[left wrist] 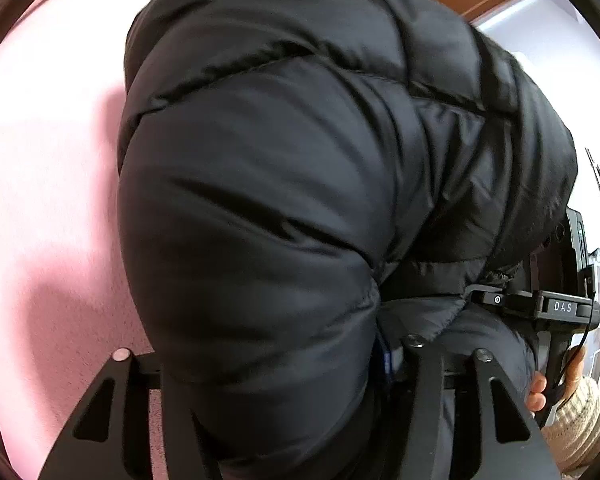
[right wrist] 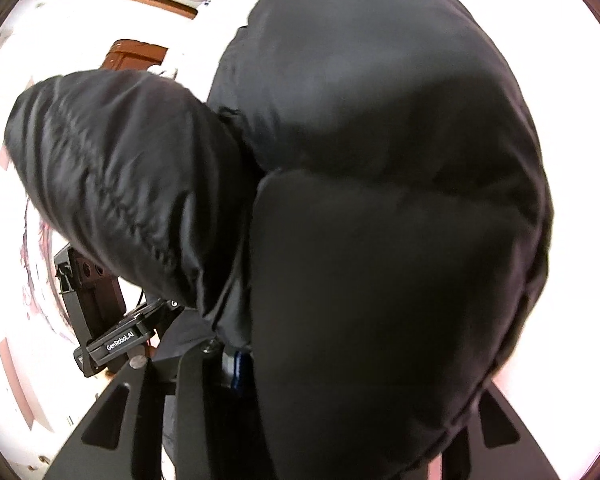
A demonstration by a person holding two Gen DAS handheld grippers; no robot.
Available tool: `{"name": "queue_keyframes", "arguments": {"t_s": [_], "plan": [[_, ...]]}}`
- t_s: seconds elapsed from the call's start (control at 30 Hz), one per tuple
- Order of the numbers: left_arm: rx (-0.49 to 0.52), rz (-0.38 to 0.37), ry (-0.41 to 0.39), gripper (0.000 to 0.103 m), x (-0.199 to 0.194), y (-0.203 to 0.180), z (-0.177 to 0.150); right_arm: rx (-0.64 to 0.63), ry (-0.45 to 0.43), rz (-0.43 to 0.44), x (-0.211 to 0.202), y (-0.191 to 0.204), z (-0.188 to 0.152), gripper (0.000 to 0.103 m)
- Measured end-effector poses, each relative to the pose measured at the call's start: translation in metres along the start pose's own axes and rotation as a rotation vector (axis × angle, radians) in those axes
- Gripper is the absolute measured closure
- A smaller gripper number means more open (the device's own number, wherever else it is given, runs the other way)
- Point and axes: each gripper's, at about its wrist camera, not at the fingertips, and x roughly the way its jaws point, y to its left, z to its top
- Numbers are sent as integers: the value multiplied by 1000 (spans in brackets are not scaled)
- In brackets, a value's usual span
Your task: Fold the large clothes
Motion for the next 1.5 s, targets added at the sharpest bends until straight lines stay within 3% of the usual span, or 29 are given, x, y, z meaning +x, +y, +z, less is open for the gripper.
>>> {"name": "queue_keyframes", "arguments": {"t_s": [0.07, 0.13, 0.17, 0.3, 0.53, 0.6, 0.63, 0.7, 0.77, 0.83, 0.9, 0.97, 1.03, 1.07, 1.17, 1.5], "plan": [[2, 38, -7, 32, 0, 8, 3, 7, 1, -8, 10, -9, 9, 53], [-5, 111, -30, 4, -11, 11, 4, -39, -19, -40, 22, -5, 15, 44], [-10, 154, -45, 0, -17, 13, 5, -65, -34, -60, 18, -2, 16, 36], [15, 223, -91, 0, -38, 13, 11, -152, -83, -91, -9, 7, 11, 32], [219, 512, -238, 0, -101, -34, 14, -381, -260, -283, -75, 49, -19, 30], [233, 540, -314, 0, -119, -47, 17, -448, -378, -361, -62, 68, -32, 29], [232, 547, -356, 0, -129, -53, 20, -481, -439, -382, -77, 74, -38, 29], [210, 539, -418, 0, -140, -60, 28, -523, -546, -362, -97, 92, -45, 29], [193, 515, -451, 0, -140, -66, 39, -540, -592, -347, -99, 108, -44, 30], [170, 515, -456, 1, -125, -71, 47, -569, -586, -335, -84, 118, -36, 43], [136, 502, -442, 1, -92, -86, 47, -594, -519, -348, -51, 110, -26, 81], [114, 495, -429, 1, -68, -85, 50, -596, -449, -386, -3, 116, -14, 95], [119, 510, -390, 1, -41, -84, 45, -572, -404, -452, 30, 112, -12, 95], [120, 526, -364, 1, -26, -87, 41, -552, -389, -466, 43, 125, -21, 96], [118, 539, -321, 0, 6, -75, 27, -502, -357, -475, 64, 110, -20, 97], [143, 567, -340, 0, 8, -82, 13, -475, -352, -484, 71, 127, -21, 95]]}}
